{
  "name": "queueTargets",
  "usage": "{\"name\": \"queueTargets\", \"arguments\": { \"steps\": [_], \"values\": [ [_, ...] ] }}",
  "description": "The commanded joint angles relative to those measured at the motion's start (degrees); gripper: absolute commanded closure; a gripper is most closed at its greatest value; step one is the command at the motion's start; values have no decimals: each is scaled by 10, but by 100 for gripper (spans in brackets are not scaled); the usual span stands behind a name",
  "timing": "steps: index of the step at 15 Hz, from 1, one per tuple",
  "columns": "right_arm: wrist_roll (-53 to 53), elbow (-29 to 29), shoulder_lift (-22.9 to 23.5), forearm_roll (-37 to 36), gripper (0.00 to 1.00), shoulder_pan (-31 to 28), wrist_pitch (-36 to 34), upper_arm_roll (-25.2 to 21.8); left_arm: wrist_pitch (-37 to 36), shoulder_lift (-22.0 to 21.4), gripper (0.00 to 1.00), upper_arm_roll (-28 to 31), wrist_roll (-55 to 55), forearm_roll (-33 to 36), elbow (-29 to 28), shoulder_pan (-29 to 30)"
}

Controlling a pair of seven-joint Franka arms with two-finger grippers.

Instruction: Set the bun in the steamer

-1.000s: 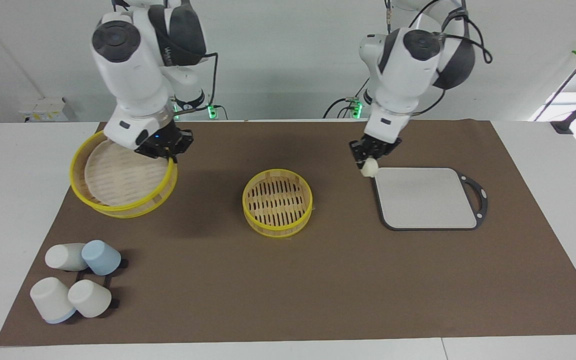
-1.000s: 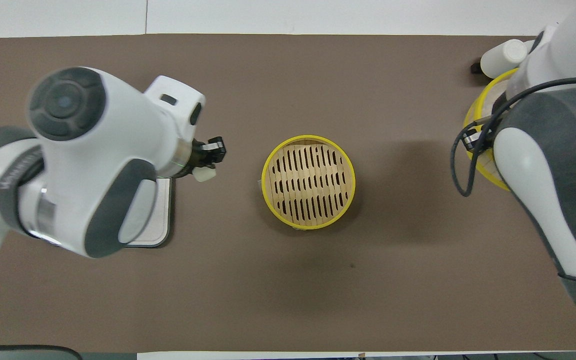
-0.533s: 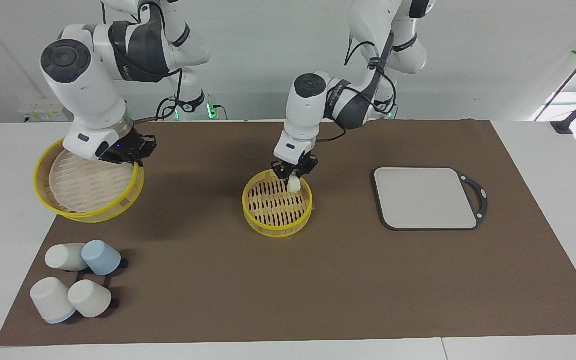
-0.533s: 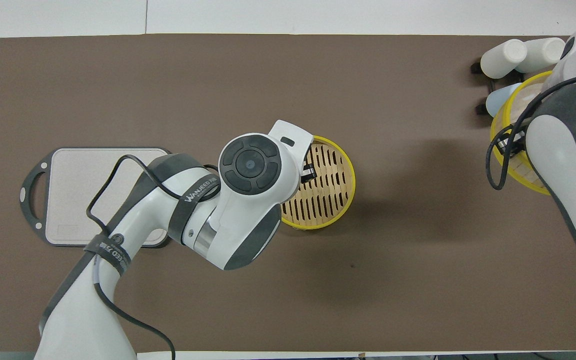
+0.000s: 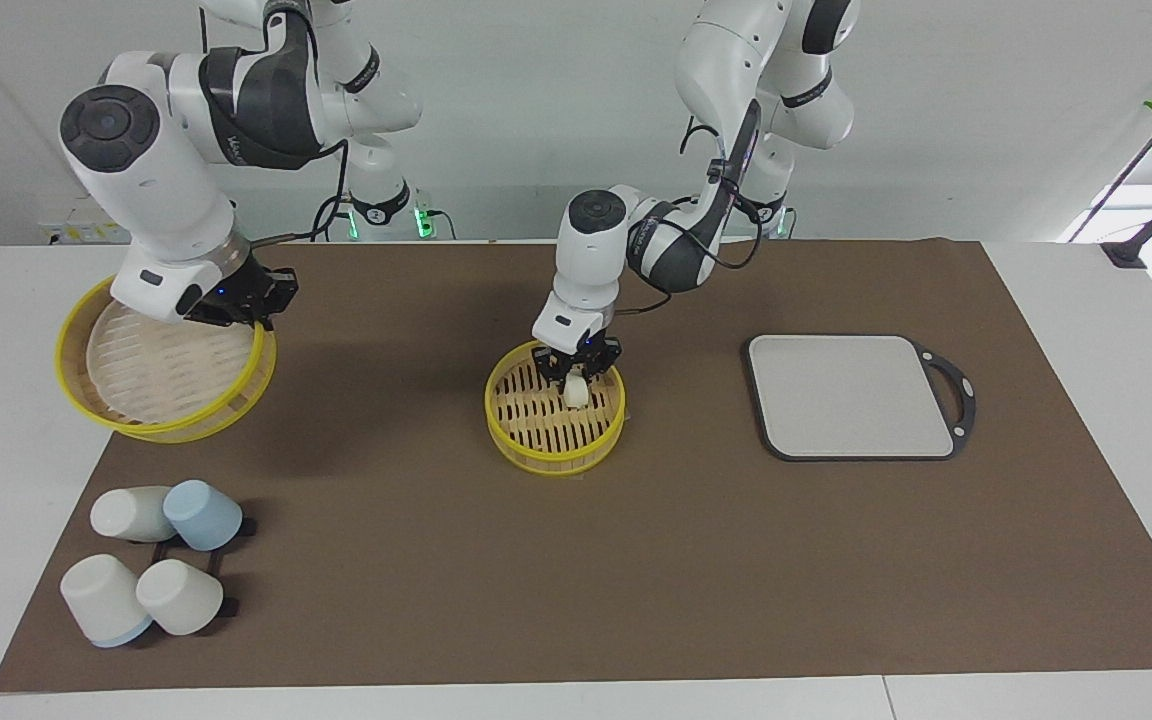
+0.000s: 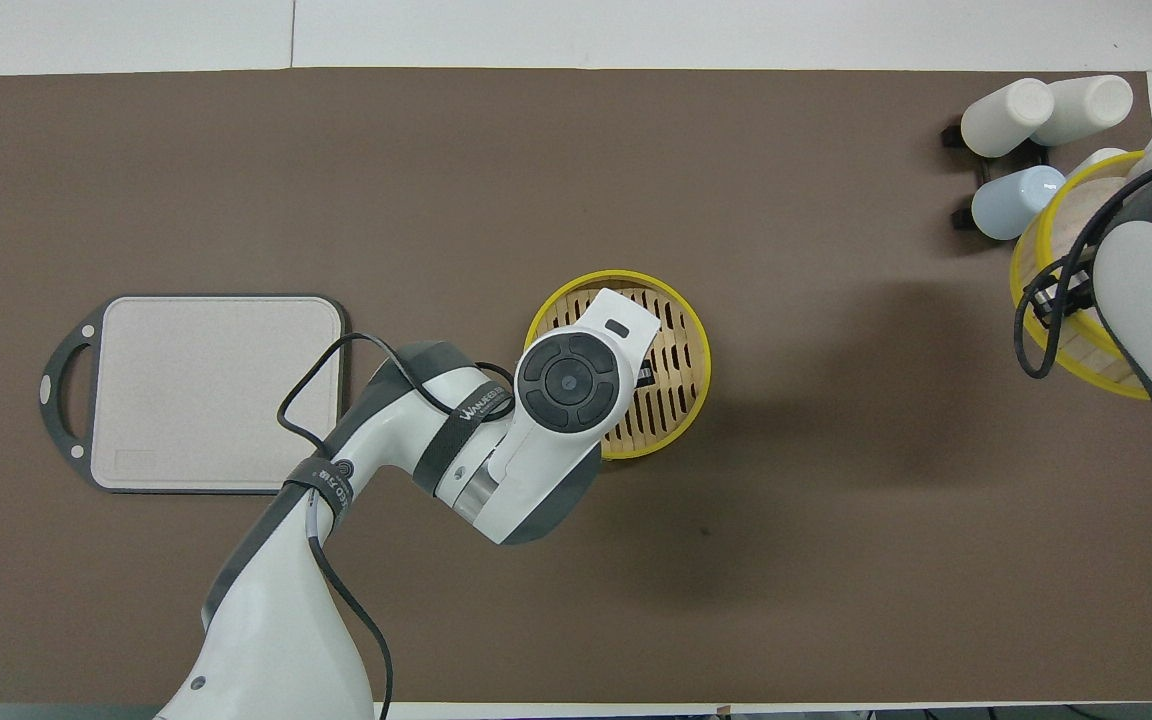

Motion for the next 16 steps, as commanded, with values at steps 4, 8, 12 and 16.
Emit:
{"name": "queueTargets", "arguments": {
  "steps": [4, 8, 12, 16],
  "values": [
    [42, -9, -17, -2, 100, 21, 15, 13, -38, -42, 0, 7, -29, 13, -15, 2],
    [220, 4, -11, 36, 100, 139, 50, 13, -187, -151, 0, 7, 11, 9, -5, 69],
    [404, 5, 48, 95, 100, 255, 172, 13, -307, -237, 0, 13, 192, 8, -5, 197],
    [513, 17, 140, 93, 100, 334, 299, 12, -367, -257, 0, 14, 377, 9, 15, 315]
  ]
}}
